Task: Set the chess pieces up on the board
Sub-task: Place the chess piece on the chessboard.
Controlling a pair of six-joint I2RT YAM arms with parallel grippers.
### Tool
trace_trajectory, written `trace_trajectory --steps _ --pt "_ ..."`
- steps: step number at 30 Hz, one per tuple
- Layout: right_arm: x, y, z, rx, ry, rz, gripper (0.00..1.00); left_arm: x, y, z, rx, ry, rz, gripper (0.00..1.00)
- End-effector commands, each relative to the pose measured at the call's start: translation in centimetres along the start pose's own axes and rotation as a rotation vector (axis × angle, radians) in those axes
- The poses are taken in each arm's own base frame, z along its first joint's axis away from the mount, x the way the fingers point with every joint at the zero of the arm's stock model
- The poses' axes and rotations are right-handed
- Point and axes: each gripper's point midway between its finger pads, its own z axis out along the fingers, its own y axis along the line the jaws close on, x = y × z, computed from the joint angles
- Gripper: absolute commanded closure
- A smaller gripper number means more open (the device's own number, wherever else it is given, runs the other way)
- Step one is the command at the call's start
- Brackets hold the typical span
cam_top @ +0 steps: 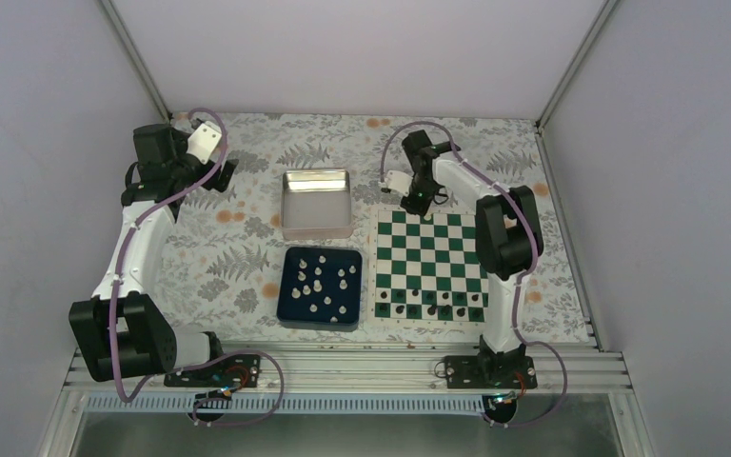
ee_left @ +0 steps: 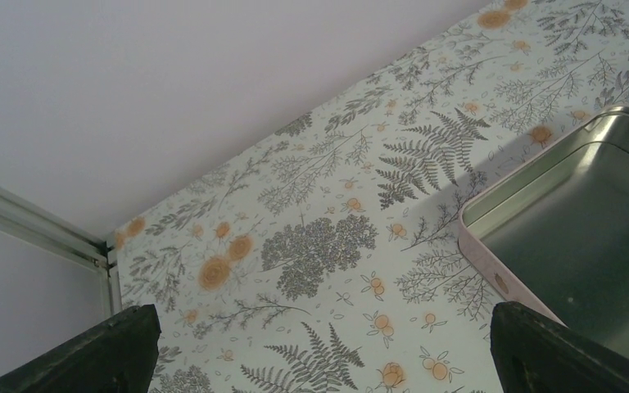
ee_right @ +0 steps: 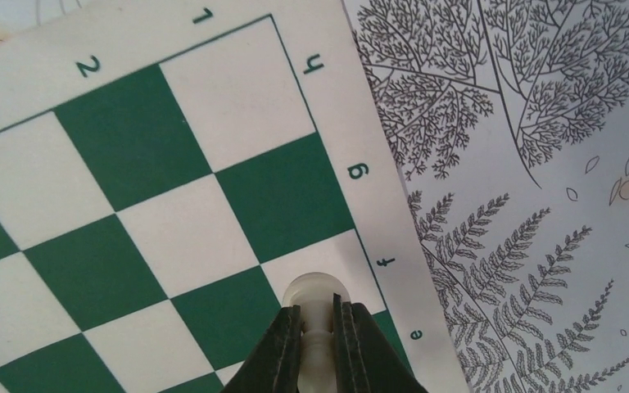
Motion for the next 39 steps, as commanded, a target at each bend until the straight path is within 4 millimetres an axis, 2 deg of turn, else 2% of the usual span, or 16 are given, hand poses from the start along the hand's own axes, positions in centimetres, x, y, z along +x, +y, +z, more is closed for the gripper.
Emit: trace_trajectory --steps 1,9,25,28,29,32,36,39 --pt "0.6 -0.7 1.2 0.006 0.007 0.0 0.96 -1.6 0.3 -1.0 -0.004 -0.045 0.015 0.0" --pt "1.8 -0.9 2.4 -0.015 0.023 0.02 0.96 -1.5 0.2 -0.8 0.006 -0.044 0.009 0.0" --pt "1.8 -0.2 3.5 -0.06 0.015 0.026 0.96 -1.2 0.0 -0.9 0.007 -0.035 0.013 0.0" --pt "1.9 -0.3 3.5 -0.056 0.02 0.026 0.89 -1.1 0.0 -0.9 0.008 -0.032 0.013 0.0" --pt "1.8 -0.4 3.2 -0.049 0.018 0.025 0.84 -1.2 0.0 -0.8 0.009 -0.032 0.015 0.0" --pt "1.3 -0.7 1.8 -0.028 -0.008 0.021 0.76 -0.9 0.0 -0.7 0.011 -0.023 0.013 0.0" --pt "-0.1 -1.3 -1.7 0.017 -0.061 0.014 0.65 -0.9 0.0 -0.9 0.005 -0.025 0.015 0.0" --pt "-1.9 -0.7 -4.9 0.062 -0.106 -0.025 0.61 -1.0 0.0 -1.0 0.002 -0.029 0.016 0.0"
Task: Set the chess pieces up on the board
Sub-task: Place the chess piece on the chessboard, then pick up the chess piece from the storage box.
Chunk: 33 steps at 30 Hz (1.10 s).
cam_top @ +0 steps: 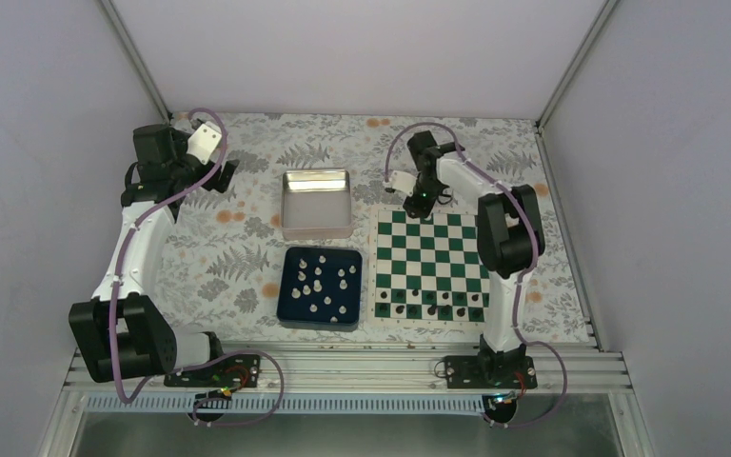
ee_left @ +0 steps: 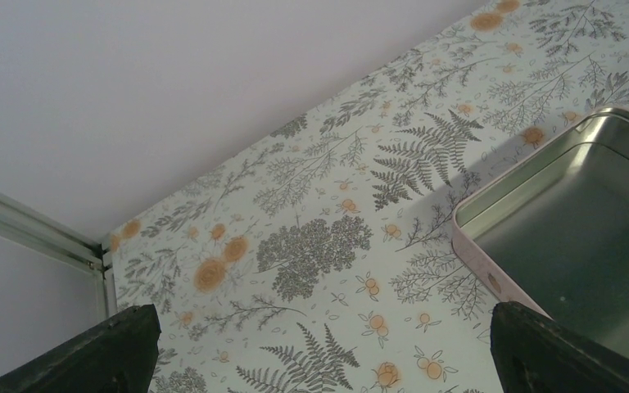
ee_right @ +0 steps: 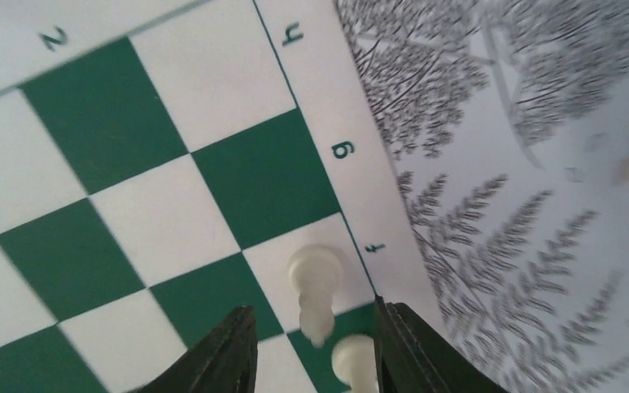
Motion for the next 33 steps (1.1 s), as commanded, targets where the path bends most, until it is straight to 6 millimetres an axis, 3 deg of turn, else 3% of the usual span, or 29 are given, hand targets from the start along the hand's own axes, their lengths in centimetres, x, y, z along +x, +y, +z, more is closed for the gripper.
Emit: trace_trajectory --steps 1,4,6,7,10,15,22,33 --pt "-3.9 0.6 -7.1 0.098 -0.122 -0.064 0.61 -0.9 0.2 -0.9 -0.01 -0.026 0.013 0.0" --pt "-6.5 4.1 -8.8 0.106 -0.131 -0.15 0.61 -1.2 0.2 -0.9 -0.009 -0.037 0.007 0.0" --pt "-8.5 7.6 -9.3 0.09 -0.145 -0.221 0.61 -1.3 0.2 -1.0 -0.011 -0.044 0.002 0.0" --pt "-9.7 10.2 -9.4 0.07 -0.151 -0.277 0.61 -1.4 0.2 -1.1 -0.012 -0.046 0.003 0.0" --pt "-11.6 15.6 -9.1 0.037 -0.154 -0.381 0.6 -1.2 0.4 -1.1 -0.027 -0.038 0.003 0.0" --pt "-13.9 22.0 -7.8 -0.038 -0.164 -0.504 0.6 -0.7 0.5 -1.0 -0.035 -0.026 0.0 0.0" --pt "-13.8 26.6 -3.9 -0.123 -0.108 -0.591 0.62 -0.5 0.5 -1.2 -0.047 -0.023 0.005 0.0" --pt "-14.1 30.2 -1.9 -0.202 -0.101 -0.647 0.62 0.0 0.3 -0.9 -0.042 -0.019 0.006 0.0"
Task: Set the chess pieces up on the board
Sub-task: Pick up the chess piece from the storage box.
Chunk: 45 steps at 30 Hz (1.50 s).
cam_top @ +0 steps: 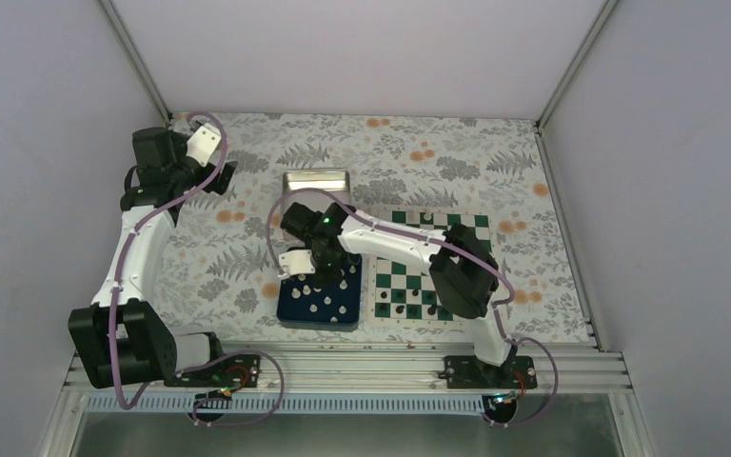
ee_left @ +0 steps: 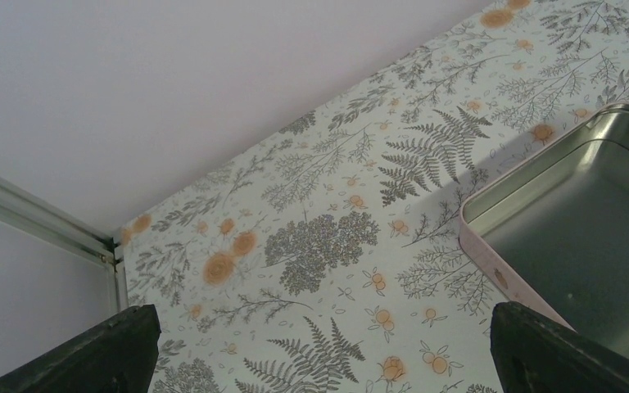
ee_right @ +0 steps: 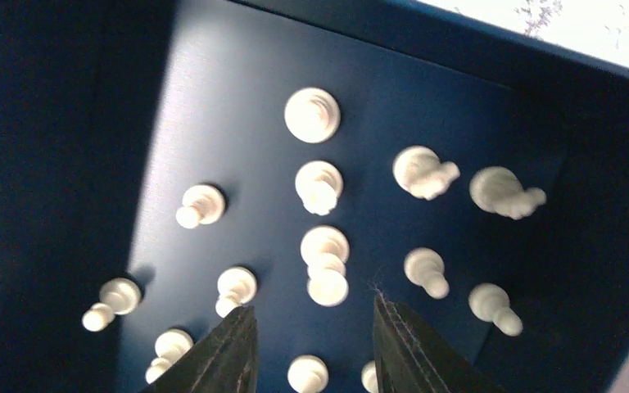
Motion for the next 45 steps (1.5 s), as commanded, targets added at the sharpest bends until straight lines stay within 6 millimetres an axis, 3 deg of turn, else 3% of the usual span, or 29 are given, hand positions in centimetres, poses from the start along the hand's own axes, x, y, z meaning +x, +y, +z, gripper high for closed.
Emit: trace_trajectory --steps 1,31,35,41,45 --pt "-1.2 1.3 1.4 -0.047 -0.018 -0.016 0.63 -0.2 0.2 -0.3 -0.015 -0.018 0.005 0.0" --pt "0.2 0.3 3.8 -0.026 0.042 -0.01 0.66 0.7 0.2 -0.2 -0.025 -0.014 0.009 0.0" --pt "0.2 0.1 3.8 -0.022 0.038 -0.007 0.72 0.8 0.2 -0.1 -0.023 -0.012 0.01 0.0" --pt "0.2 0.0 3.5 -0.018 0.037 -0.004 0.95 0.9 0.2 -0.1 -0.019 -0.011 0.007 0.0" --pt "-0.3 0.0 2.0 -0.011 0.018 0.002 0.96 0.9 0.2 -0.1 -0.017 -0.012 0.007 0.0"
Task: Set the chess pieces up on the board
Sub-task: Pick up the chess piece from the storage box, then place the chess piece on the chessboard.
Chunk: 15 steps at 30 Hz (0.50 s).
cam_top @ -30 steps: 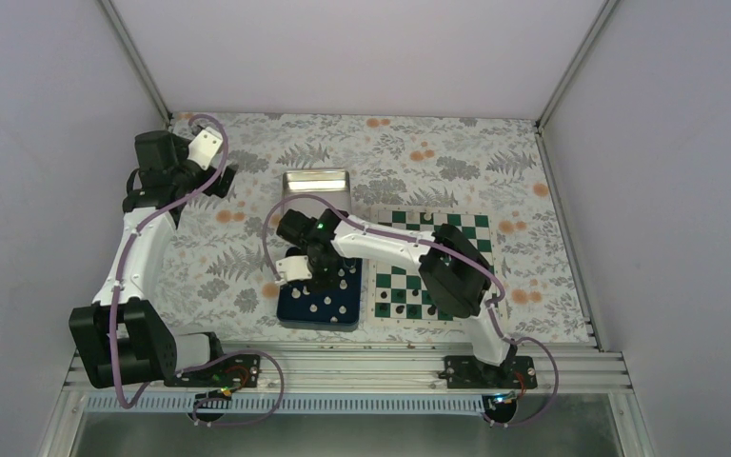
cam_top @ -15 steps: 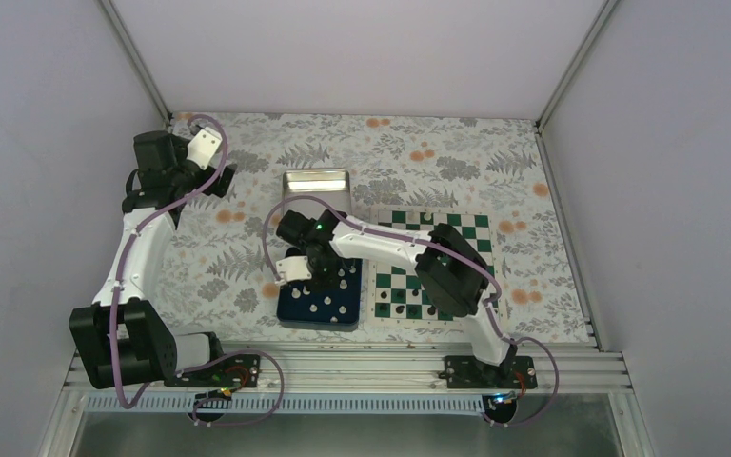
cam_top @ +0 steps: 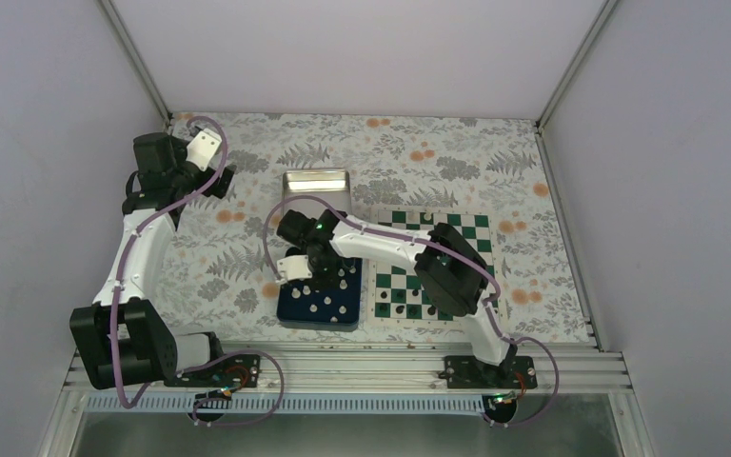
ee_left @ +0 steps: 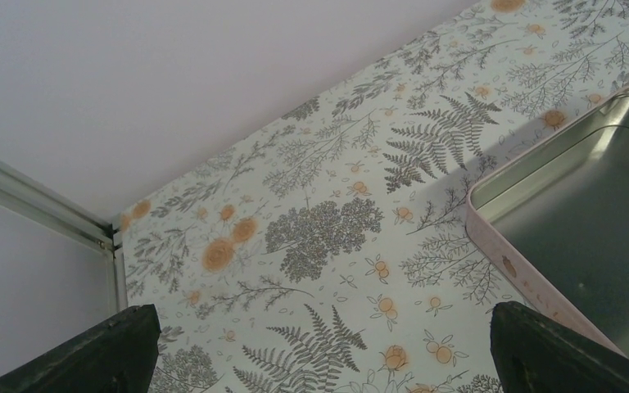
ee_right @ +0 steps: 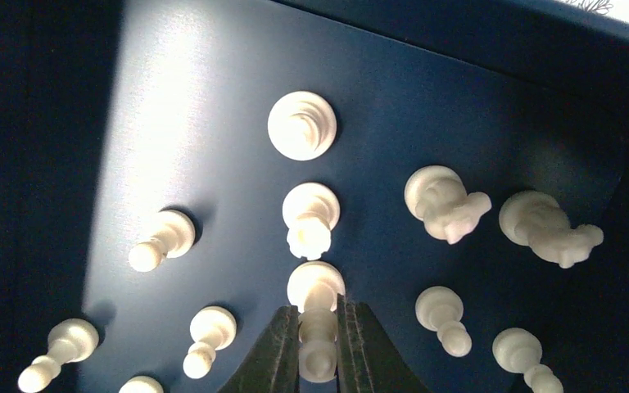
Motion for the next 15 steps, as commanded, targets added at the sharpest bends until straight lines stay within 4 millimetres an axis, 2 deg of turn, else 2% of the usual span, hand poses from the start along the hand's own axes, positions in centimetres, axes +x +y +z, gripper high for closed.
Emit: trace_trajectory --steps 1,5,8,11,15 --pt "-0.3 -0.2 -1.9 0.011 -0.021 0.015 0.96 -0.6 0.2 -0.5 -0.006 -0.027 0.012 0.0" --pt "0.1 -1.8 -6.7 0.074 -0.066 0.064 0.96 -0.8 0.3 -0.7 -0.012 -0.03 0.016 0.0" --pt "2.2 -4.3 -11.3 0.158 -0.096 0.143 0.96 -0.9 0.3 -0.7 -0.011 -0.032 0.016 0.0" --pt "6.4 -7.3 -15.6 0.248 -0.115 0.252 0.96 -1.1 0.3 -0.7 -0.006 -0.039 0.013 0.0" --pt "14.8 -10.5 -19.0 0.342 -0.086 0.415 0.96 -1.4 0.2 -0.6 0.006 -0.049 0.009 0.0"
